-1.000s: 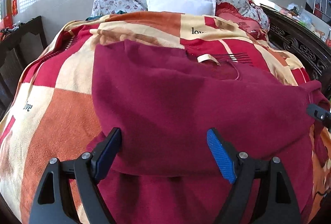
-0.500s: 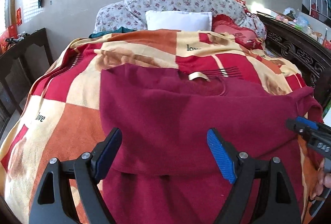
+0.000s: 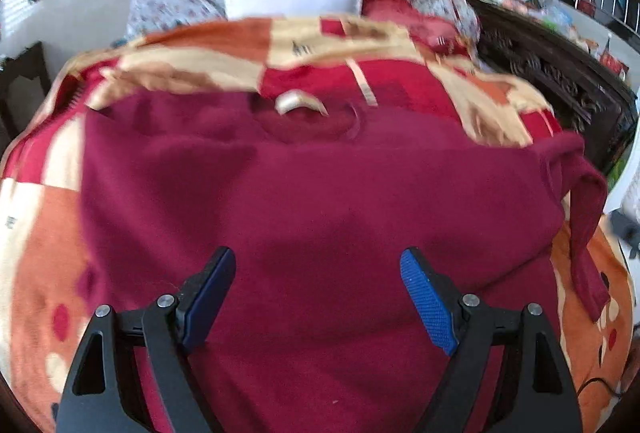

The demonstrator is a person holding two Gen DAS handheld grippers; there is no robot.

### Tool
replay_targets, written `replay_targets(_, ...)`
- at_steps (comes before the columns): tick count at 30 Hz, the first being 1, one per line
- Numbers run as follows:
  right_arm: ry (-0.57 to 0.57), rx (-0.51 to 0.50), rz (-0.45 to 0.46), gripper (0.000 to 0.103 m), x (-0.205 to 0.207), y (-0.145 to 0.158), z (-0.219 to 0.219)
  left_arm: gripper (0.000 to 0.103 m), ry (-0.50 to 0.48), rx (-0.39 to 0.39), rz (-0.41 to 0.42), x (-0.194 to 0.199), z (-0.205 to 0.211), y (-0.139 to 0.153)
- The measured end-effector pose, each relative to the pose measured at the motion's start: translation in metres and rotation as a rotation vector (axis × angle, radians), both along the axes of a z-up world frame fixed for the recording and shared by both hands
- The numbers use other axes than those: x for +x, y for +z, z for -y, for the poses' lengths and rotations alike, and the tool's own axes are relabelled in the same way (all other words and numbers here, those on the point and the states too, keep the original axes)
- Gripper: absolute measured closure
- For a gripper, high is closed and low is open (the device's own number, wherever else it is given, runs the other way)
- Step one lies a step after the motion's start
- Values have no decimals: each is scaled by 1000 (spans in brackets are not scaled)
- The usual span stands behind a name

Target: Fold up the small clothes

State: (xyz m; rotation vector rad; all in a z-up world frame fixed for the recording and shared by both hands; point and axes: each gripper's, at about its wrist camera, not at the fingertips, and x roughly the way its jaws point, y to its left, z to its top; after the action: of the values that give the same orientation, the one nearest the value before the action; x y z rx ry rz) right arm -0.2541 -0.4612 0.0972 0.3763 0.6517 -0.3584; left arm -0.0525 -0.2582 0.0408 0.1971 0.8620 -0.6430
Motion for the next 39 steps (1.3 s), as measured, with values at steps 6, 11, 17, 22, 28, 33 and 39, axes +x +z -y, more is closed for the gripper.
replay_targets(6,-191,-56,-105,25,-62,-10,51,14,5,14,-5,1,5,-17)
replay_targets(11,-283,66,-178,25,-94,-50,82,14,1,5,-21,0,0,-14)
replay_targets(17,-276,145,-151,26,-98,-71,85,14,9,-9,-30,-1,-9,-8)
replay_targets(22,-201,103,-153,91,-89,-82,73,14,30,-31,-38,1,-20,-4)
replay_targets(28,-268,41,-42,96,-111,-38,93,14,36,-46,-27,1,-33,4)
replay_targets(33,-333,133,248,97,-160,46,141,14,54,-69,-10,5,-53,15)
replay_targets(39,-300,145,416,101,-176,133,153,14,85,-113,9,14,-80,27)
